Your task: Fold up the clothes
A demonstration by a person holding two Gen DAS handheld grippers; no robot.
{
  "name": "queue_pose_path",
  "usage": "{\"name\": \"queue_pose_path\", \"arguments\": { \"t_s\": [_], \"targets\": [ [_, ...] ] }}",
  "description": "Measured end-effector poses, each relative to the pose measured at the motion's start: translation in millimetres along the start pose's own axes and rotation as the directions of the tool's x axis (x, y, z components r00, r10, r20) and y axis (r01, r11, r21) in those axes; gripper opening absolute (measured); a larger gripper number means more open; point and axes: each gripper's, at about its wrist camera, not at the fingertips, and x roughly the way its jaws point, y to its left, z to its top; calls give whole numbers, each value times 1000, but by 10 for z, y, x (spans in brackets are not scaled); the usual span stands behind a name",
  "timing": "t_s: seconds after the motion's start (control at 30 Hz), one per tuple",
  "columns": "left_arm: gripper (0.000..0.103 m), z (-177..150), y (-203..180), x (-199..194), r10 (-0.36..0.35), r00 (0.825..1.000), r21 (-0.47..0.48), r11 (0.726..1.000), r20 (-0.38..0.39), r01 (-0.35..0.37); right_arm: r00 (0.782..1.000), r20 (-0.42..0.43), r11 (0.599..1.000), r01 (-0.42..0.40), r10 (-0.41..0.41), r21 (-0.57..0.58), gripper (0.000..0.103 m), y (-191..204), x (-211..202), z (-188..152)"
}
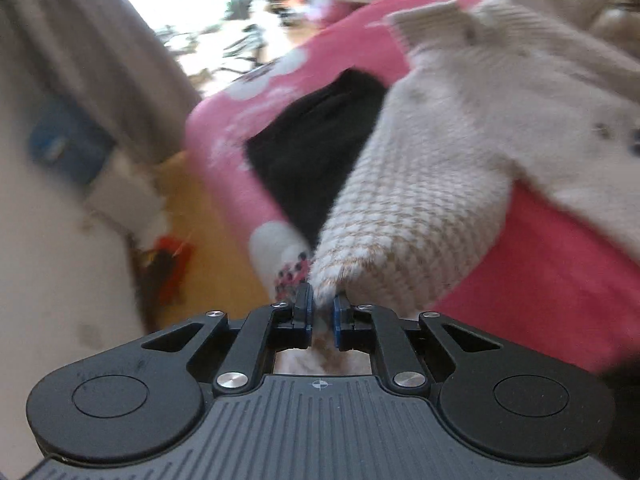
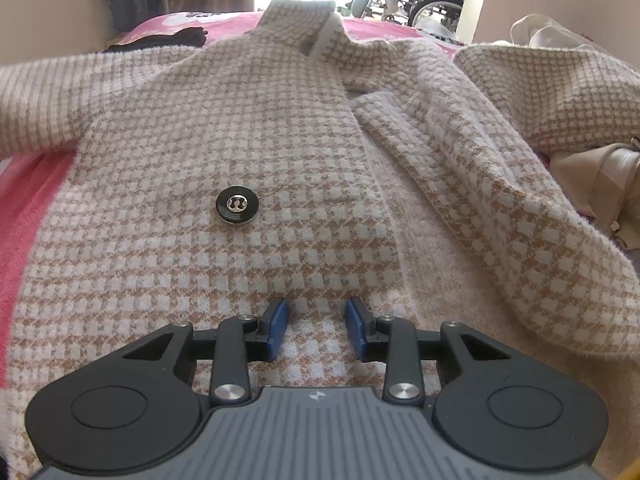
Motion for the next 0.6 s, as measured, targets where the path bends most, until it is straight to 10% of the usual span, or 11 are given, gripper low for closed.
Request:
{"name": "queue_pose_path", "arguments": {
  "t_s": [0.17,0.37,0.47,0.6],
  "targets": [
    [32,56,341,622,47,976,115,993,-215,-23,1000,9,1000,6,-6,15,36,6,-4,-31],
    [32,-632,867,1463,231,826,0,963,-514,-269,1000,10,1000,-1,1,16,36,-14,0,-38],
    [32,-861,990,1388,198,825,-126,943,-530,-308,1000,14,1000,-5,5,16,36,-22,1,-37],
    [32,-684,812,1013,107,929,-281,935,-353,-215,1000,14,1000,-9,9,15,36,-24,9,-36]
  ]
}}
